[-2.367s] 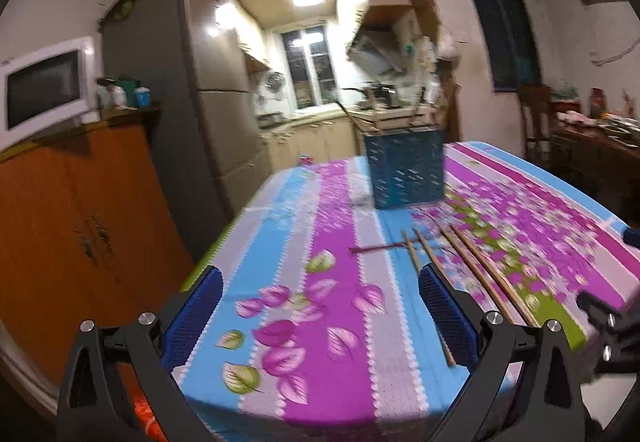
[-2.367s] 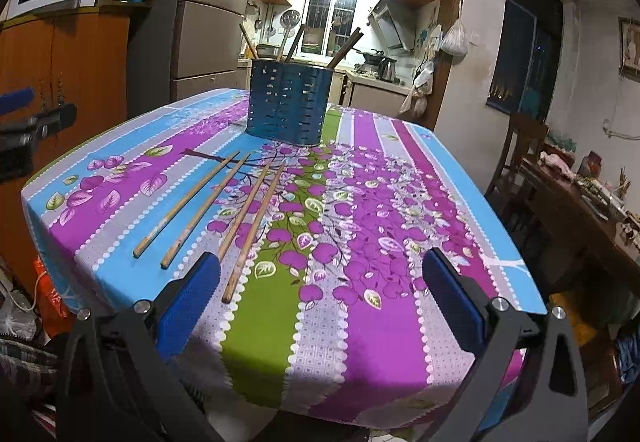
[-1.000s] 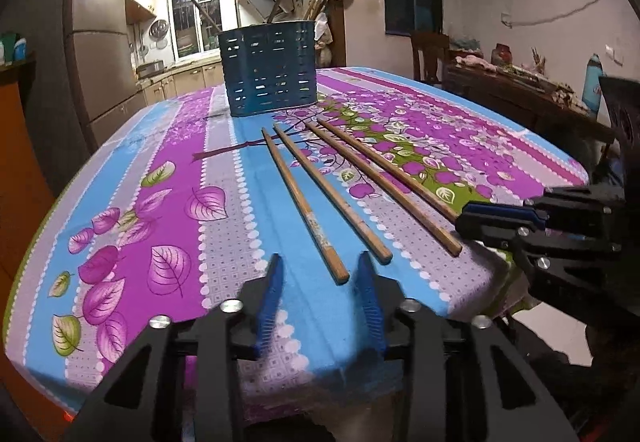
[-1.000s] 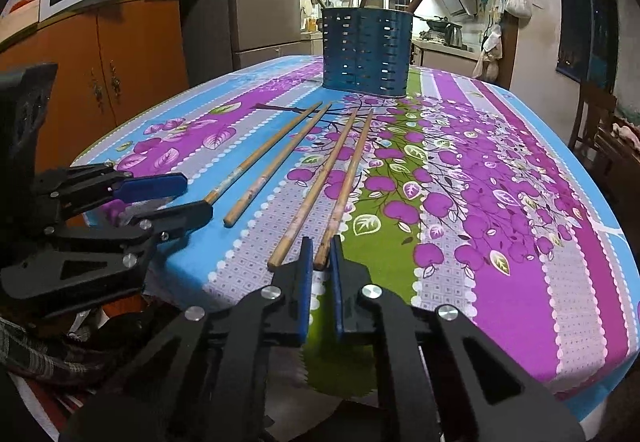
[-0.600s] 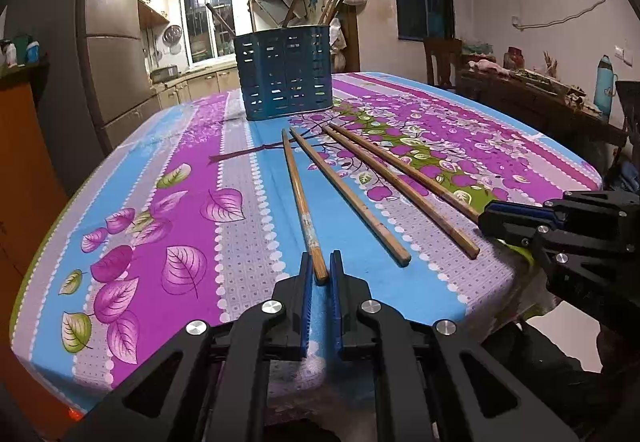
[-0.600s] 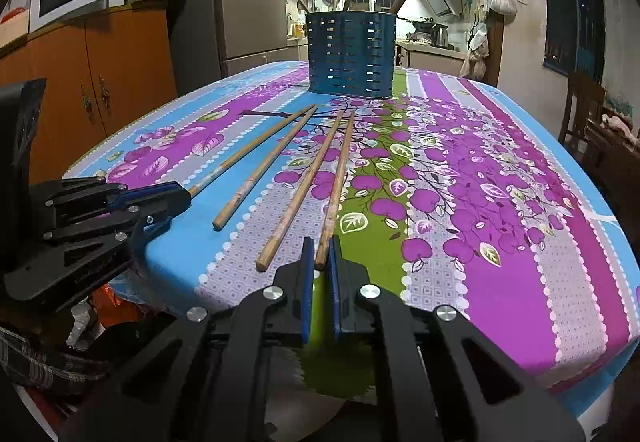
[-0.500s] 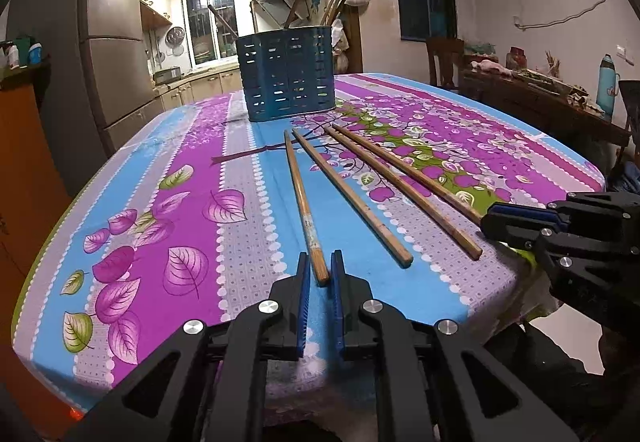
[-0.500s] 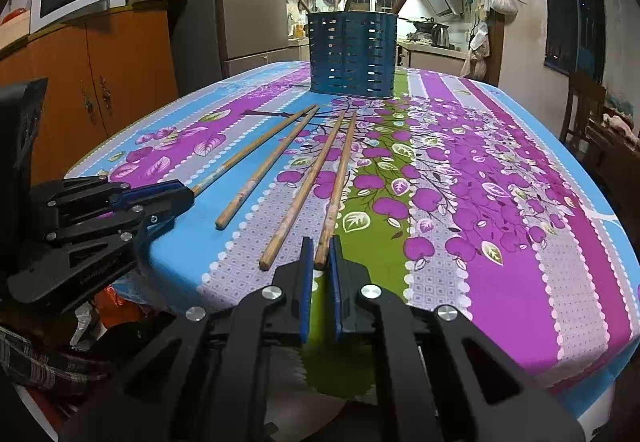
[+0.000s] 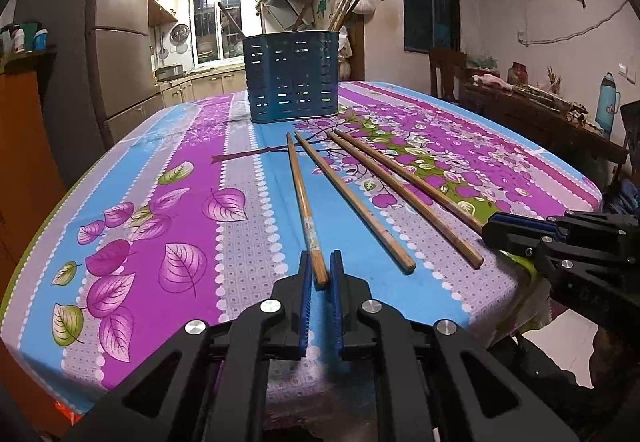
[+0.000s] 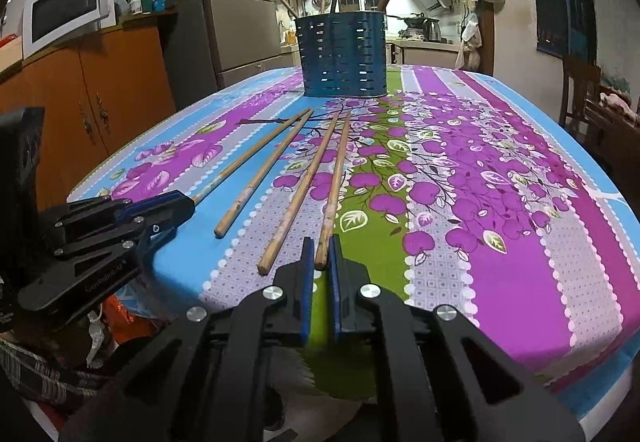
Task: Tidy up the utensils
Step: 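Close the left gripper on a chopstick while the right gripper grasps another chopstick, then lift the left gripper's chopstick toward the blue holder while the right gripper carries its chopstick there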
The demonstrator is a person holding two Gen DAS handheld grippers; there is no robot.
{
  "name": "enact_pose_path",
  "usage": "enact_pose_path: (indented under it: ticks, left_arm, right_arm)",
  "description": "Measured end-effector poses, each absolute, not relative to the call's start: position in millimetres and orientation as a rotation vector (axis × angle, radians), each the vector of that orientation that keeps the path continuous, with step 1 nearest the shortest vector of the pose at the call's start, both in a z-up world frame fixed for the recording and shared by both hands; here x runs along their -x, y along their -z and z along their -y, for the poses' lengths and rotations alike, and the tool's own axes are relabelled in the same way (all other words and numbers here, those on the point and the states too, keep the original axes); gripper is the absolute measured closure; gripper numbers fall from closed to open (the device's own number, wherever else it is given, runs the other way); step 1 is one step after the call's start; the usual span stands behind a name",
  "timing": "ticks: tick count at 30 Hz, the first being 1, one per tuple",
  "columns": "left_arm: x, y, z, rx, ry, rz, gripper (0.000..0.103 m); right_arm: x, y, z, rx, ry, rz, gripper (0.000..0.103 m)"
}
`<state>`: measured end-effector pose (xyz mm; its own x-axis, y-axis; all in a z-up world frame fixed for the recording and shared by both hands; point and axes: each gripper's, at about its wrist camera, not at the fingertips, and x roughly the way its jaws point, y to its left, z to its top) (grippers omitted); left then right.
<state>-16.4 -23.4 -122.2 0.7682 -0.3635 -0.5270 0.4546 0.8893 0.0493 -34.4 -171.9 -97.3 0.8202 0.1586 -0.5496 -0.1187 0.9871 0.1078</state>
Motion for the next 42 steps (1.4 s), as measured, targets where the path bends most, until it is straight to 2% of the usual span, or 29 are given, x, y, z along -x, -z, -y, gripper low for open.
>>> enact_pose_path:
  ticks: [8,26,42]
  left_arm:
    - [16,113,19,-0.161,0.419,-0.503,0.095]
    - [4,26,-6,-0.076,0.382,-0.332,0.095]
    - [-21,-21,-3,-0.059,0.407,-0.277,0.095]
  right_arm:
    - [39,87,180,-0.093,-0.114,-0.544,0.098]
    - [24,19,212,-0.079,-0.084,-0.361,0.098]
    - [1,-41,210,-0.032,-0.138,-0.241,0.098]
